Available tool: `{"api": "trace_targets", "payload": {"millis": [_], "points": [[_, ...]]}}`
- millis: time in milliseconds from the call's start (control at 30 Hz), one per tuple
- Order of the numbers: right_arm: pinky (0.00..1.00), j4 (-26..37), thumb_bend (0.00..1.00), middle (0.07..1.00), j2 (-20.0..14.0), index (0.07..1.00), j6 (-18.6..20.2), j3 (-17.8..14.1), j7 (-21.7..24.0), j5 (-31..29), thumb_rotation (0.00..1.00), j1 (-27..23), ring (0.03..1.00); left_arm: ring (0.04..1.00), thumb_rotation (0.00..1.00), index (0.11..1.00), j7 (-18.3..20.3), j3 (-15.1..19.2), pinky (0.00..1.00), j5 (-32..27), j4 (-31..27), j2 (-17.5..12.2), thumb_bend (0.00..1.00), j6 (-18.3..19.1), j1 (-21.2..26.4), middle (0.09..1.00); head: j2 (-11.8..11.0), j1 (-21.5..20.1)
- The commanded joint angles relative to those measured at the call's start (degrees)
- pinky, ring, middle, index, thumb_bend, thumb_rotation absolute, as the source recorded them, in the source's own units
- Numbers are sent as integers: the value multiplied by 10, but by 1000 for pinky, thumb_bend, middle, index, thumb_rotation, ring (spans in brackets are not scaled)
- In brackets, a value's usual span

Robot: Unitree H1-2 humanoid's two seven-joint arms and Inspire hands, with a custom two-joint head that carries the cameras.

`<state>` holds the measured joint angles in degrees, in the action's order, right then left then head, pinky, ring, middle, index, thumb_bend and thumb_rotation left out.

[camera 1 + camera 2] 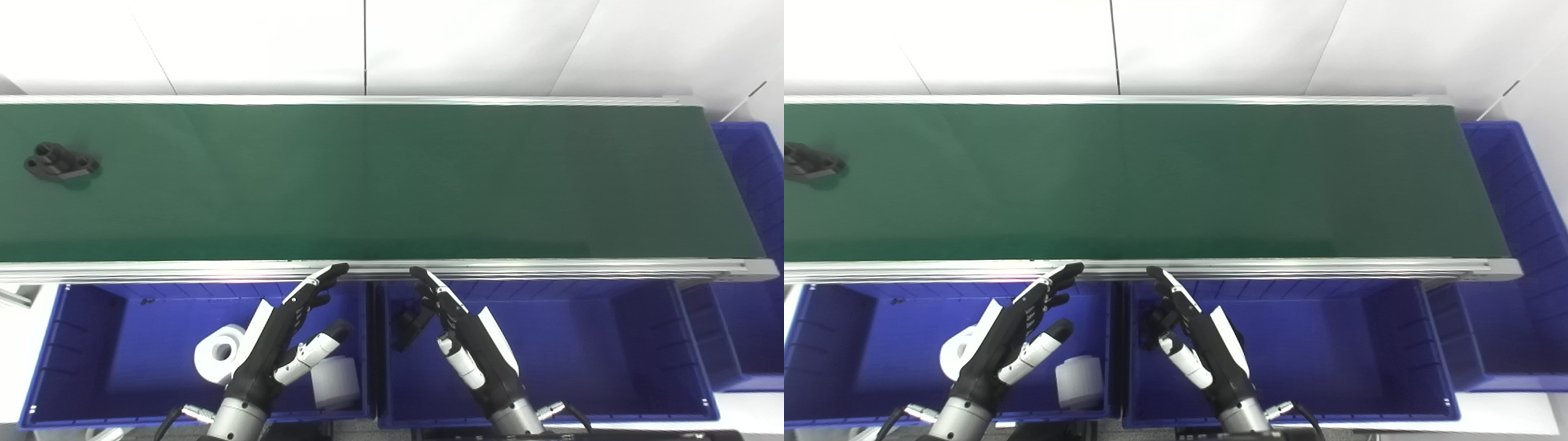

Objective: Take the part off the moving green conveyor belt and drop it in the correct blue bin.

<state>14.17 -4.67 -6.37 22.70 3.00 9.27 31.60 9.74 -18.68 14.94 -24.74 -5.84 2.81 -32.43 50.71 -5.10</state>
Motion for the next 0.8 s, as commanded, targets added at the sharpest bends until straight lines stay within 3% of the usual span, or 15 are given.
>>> {"api": "trace_targets", "payload": {"millis": [0,767], "points": [[931,4,894,969,7,936,-37,-1,0,-7,1000,3,947,904,836,853,-2,-3,863,-1,-12,-1,664,-9,1,906,-2,1],[916,-3,873,958,9,941,-38,-5,1,-11,1000,-3,933,903,836,841,-1,2,867,-20,-9,-2,640,-17,6,901,-2,2]]}}
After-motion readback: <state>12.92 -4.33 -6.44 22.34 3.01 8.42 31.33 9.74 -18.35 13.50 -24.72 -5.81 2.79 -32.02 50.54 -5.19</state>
